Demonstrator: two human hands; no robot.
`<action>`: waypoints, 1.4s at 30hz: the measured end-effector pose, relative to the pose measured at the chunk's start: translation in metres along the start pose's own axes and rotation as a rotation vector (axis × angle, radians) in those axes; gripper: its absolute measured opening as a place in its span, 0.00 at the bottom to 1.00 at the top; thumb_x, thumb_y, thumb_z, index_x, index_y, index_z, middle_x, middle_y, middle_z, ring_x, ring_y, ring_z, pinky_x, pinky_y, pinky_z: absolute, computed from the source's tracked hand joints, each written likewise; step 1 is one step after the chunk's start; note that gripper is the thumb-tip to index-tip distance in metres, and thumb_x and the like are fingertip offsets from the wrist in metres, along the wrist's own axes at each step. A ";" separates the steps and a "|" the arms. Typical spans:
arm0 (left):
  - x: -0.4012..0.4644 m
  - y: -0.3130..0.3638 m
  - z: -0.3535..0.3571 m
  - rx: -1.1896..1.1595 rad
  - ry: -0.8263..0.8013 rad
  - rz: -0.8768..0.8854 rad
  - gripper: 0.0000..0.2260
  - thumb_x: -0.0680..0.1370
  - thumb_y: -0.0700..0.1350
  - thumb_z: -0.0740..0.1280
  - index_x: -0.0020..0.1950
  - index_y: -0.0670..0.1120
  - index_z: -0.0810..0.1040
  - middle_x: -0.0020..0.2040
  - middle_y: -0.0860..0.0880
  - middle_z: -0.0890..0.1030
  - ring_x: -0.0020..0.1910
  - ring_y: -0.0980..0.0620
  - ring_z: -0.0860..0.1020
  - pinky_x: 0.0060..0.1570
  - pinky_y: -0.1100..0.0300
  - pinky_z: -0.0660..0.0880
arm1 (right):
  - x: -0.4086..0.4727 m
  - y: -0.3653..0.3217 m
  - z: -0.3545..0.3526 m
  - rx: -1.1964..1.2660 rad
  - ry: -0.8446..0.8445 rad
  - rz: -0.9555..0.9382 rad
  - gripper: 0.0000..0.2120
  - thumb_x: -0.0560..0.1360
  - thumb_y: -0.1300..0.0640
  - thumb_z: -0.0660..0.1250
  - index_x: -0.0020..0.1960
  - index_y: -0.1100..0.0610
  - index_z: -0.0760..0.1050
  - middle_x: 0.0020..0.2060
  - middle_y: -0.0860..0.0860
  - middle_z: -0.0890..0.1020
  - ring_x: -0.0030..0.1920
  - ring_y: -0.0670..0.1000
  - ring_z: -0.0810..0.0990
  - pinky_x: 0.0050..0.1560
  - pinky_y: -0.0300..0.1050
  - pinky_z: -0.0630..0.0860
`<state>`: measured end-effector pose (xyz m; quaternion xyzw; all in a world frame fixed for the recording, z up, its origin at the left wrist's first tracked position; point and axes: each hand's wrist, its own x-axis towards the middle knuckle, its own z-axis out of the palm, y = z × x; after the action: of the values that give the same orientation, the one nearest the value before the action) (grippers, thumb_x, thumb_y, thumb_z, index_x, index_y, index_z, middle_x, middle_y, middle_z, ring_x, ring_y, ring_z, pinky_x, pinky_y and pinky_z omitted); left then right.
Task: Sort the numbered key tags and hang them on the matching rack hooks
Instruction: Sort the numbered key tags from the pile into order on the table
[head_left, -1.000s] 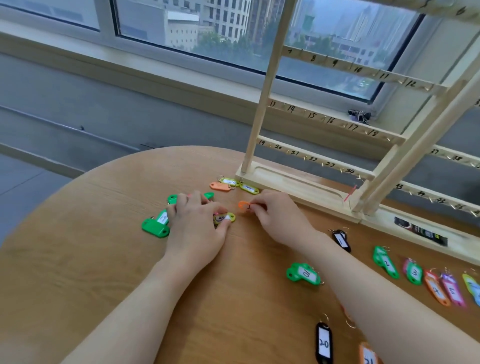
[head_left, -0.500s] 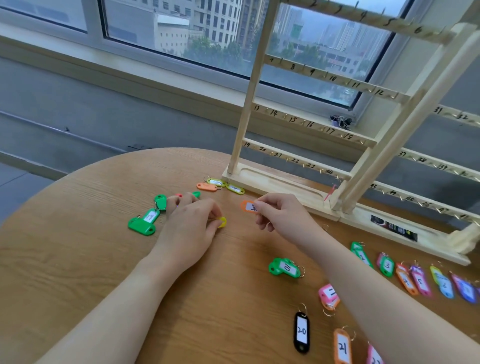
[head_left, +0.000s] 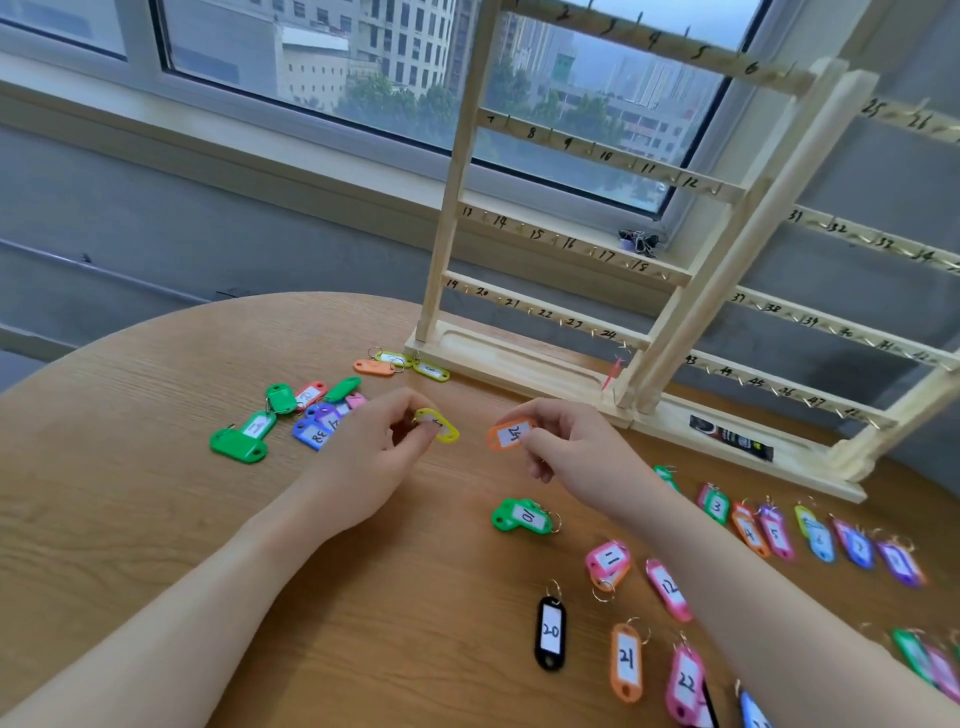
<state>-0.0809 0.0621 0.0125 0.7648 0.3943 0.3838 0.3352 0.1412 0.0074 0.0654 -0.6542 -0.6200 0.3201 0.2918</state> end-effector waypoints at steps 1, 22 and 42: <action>0.000 0.000 0.000 -0.025 -0.034 -0.015 0.06 0.83 0.46 0.65 0.48 0.52 0.79 0.37 0.49 0.78 0.33 0.60 0.71 0.35 0.66 0.67 | -0.003 0.002 -0.001 -0.001 0.000 0.001 0.15 0.80 0.63 0.61 0.56 0.47 0.82 0.31 0.48 0.79 0.34 0.45 0.77 0.43 0.43 0.77; -0.038 0.070 0.025 -0.081 -0.109 -0.058 0.07 0.80 0.40 0.69 0.52 0.52 0.84 0.42 0.56 0.86 0.41 0.62 0.82 0.44 0.66 0.76 | -0.126 0.032 -0.055 -0.030 0.182 -0.157 0.11 0.81 0.62 0.64 0.55 0.49 0.81 0.36 0.55 0.82 0.39 0.55 0.82 0.44 0.50 0.78; -0.100 0.248 0.198 -0.023 -0.803 0.127 0.02 0.77 0.48 0.74 0.47 0.53 0.82 0.37 0.56 0.85 0.36 0.63 0.80 0.42 0.66 0.75 | -0.314 0.115 -0.169 0.007 0.450 0.088 0.09 0.81 0.63 0.67 0.53 0.53 0.84 0.42 0.48 0.87 0.40 0.47 0.85 0.46 0.41 0.81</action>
<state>0.1341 -0.1803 0.0871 0.8729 0.1799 0.0791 0.4466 0.3371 -0.3108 0.0994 -0.7345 -0.5091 0.1809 0.4107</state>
